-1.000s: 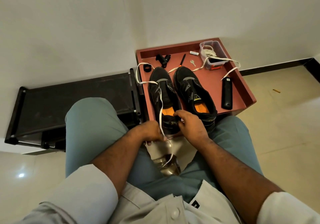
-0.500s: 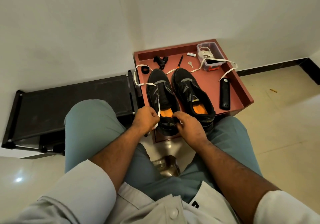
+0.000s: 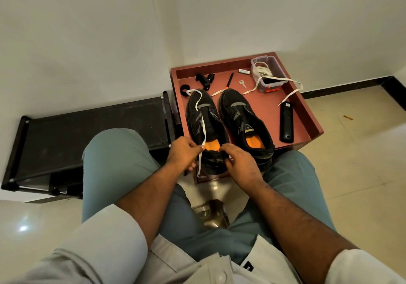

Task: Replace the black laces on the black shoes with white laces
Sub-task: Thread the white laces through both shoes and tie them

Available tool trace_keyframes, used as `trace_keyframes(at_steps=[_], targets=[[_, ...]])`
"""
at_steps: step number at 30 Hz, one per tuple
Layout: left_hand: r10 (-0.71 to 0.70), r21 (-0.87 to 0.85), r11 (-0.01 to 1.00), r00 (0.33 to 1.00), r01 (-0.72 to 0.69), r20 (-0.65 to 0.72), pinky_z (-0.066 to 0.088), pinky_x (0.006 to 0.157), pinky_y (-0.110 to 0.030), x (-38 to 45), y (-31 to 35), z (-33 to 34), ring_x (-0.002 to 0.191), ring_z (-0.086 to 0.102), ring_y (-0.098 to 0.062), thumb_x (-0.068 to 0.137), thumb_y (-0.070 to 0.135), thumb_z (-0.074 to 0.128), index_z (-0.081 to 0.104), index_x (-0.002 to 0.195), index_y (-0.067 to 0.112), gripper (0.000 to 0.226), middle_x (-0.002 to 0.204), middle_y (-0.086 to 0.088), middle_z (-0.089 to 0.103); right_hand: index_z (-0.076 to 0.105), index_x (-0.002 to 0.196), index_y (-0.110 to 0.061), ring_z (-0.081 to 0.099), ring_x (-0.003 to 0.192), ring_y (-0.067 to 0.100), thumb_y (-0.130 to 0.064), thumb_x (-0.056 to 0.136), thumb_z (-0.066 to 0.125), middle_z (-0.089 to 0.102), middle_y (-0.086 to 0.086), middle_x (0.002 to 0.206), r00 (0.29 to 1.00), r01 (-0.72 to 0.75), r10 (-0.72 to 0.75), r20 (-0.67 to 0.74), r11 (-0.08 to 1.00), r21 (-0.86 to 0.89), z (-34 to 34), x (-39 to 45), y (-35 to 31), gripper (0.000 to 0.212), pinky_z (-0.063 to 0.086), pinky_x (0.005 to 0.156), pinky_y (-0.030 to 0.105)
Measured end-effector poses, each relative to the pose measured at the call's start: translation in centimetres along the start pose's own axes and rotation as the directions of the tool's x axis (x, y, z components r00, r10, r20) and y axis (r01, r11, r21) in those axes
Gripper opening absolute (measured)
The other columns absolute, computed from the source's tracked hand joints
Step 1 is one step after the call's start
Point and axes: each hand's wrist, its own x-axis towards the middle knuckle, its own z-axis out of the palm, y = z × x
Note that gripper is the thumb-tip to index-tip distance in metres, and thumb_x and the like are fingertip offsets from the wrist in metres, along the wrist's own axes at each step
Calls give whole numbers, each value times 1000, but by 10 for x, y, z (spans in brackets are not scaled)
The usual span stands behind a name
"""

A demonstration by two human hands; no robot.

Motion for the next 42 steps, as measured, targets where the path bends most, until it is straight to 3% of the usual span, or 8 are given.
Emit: trace_keyframes(at_steps=[8,11,13,18,22,33,38,42], targets=[[100,224,967,990,-121,104,59,58,-36,-2,4,0,53,63,-18,85,6,67,67,71,4,14,65,-10,67,59,117,-22,60,103,11,-3,88,54,63,-6,116,1000,-26,26,3,1000,8,2,1,2,35,50,92,29],[-76,344,913,734,-221,675,50,53,-29,-27,2,7,48,59,-10,83,7,71,69,69,10,14,58,1,66,59,115,-22,62,98,11,-2,87,54,64,-7,111,1000,-19,19,4,1000,-3,2,1,3,35,52,89,34],[-169,417,870,635,-263,754,46,51,-24,-32,0,8,45,56,-9,84,9,71,71,72,8,12,58,1,67,59,114,-22,62,98,11,-2,87,53,64,-6,110,1000,-16,16,2,1000,4,2,1,3,34,52,88,35],[30,329,939,975,-103,218,54,56,-28,0,8,-18,59,65,-17,92,18,63,71,78,8,19,75,-8,71,59,112,-22,62,98,12,-1,87,54,64,-7,108,1000,-9,8,14,1000,30,1,1,3,33,53,89,36],[-80,-185,981,992,61,-95,43,41,-23,19,20,-24,44,52,-12,93,18,63,66,79,5,19,67,-8,63,60,113,-22,62,101,12,0,87,54,65,-6,111,1000,7,-8,29,1000,23,0,2,4,35,53,91,35],[-346,-481,825,938,298,-11,32,33,-12,105,83,-13,47,40,-9,94,9,60,55,76,11,19,65,-3,50,59,118,-22,59,108,9,-1,85,54,62,-9,117,989,129,-123,86,990,-62,3,9,16,39,51,93,35],[-5,-465,881,984,89,179,38,45,-21,73,97,-26,53,54,-10,96,23,59,62,102,17,9,91,-4,67,60,124,-21,56,117,9,-3,88,56,59,-8,128,989,119,-115,94,992,-38,3,12,16,40,47,101,33],[315,-210,940,921,-269,229,45,46,-21,18,92,-43,58,57,-12,91,25,66,67,104,20,14,90,-5,68,61,127,-22,53,123,4,-9,86,69,57,0,135,993,-74,41,109,947,313,-12,12,15,45,43,103,21]])
